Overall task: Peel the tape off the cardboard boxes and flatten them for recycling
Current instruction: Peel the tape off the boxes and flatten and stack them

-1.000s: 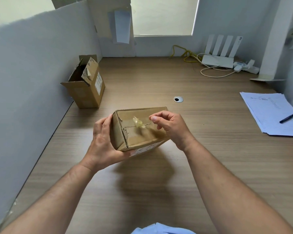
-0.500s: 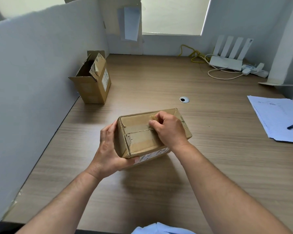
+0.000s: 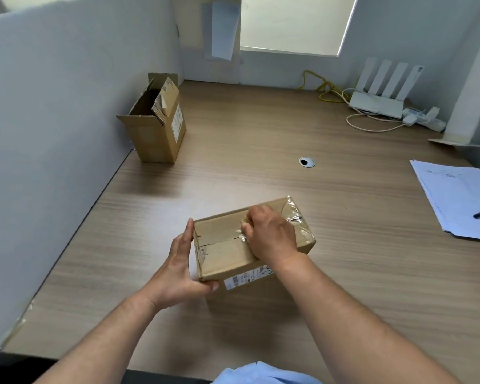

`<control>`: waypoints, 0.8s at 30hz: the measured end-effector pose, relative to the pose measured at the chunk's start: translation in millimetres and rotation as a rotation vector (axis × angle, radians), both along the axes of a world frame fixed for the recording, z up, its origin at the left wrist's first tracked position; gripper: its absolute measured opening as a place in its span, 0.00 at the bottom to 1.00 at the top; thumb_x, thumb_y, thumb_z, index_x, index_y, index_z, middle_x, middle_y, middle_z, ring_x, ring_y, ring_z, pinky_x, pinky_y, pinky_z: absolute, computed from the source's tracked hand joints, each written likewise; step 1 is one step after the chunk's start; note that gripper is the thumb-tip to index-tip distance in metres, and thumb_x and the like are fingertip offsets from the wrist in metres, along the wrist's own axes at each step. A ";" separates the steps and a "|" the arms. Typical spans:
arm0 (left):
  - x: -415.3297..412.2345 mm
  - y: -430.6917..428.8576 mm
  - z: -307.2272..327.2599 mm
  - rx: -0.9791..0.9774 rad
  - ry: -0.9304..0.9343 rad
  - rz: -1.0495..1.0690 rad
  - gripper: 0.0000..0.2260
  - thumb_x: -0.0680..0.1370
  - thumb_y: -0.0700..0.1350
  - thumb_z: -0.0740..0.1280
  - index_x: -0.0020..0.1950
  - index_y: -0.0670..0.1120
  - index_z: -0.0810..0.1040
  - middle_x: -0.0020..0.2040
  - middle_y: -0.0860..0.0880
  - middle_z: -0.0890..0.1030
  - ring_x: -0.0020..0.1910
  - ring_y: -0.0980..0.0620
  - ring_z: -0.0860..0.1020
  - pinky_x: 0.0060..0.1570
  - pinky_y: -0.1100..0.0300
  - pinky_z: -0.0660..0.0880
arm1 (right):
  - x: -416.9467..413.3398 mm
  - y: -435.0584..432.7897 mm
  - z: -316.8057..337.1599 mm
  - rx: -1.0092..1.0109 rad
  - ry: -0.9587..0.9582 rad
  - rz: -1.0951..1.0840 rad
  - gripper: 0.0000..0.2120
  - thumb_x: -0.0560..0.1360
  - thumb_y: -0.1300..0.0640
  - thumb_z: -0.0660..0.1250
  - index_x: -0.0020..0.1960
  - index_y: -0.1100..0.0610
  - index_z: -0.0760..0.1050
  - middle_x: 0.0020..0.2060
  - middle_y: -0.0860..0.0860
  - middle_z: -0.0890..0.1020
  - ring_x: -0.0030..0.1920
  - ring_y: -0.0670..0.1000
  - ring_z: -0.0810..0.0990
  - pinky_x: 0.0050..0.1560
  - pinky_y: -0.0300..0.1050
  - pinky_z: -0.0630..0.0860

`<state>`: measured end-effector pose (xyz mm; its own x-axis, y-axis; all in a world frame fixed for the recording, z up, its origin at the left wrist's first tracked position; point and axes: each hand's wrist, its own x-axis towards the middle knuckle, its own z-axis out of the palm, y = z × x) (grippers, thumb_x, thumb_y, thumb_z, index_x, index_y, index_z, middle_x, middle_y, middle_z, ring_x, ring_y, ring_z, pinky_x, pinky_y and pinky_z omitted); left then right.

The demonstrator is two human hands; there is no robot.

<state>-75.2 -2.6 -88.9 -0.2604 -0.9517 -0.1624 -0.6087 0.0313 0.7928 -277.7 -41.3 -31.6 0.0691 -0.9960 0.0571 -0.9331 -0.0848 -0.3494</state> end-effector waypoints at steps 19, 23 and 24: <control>-61.3 -33.9 38.3 -0.243 -0.776 -0.234 0.56 0.67 0.76 0.58 0.77 0.43 0.33 0.79 0.47 0.36 0.76 0.50 0.33 0.74 0.52 0.32 | -26.1 -9.9 12.6 0.086 -0.126 -0.240 0.12 0.78 0.57 0.63 0.61 0.56 0.72 0.57 0.52 0.77 0.57 0.55 0.75 0.52 0.45 0.70; -61.4 -38.5 37.5 -0.268 -0.767 -0.229 0.60 0.58 0.80 0.49 0.78 0.43 0.35 0.79 0.47 0.39 0.77 0.50 0.36 0.73 0.54 0.31 | -15.6 0.7 12.3 0.043 0.025 -0.108 0.11 0.79 0.53 0.60 0.58 0.57 0.73 0.57 0.54 0.77 0.58 0.56 0.74 0.51 0.44 0.68; -61.0 -40.0 37.6 -0.278 -0.764 -0.227 0.61 0.56 0.79 0.45 0.78 0.43 0.36 0.79 0.48 0.41 0.77 0.50 0.37 0.73 0.54 0.31 | -12.9 2.4 13.4 0.040 0.051 -0.090 0.14 0.79 0.50 0.58 0.59 0.57 0.74 0.58 0.54 0.77 0.59 0.56 0.74 0.53 0.45 0.69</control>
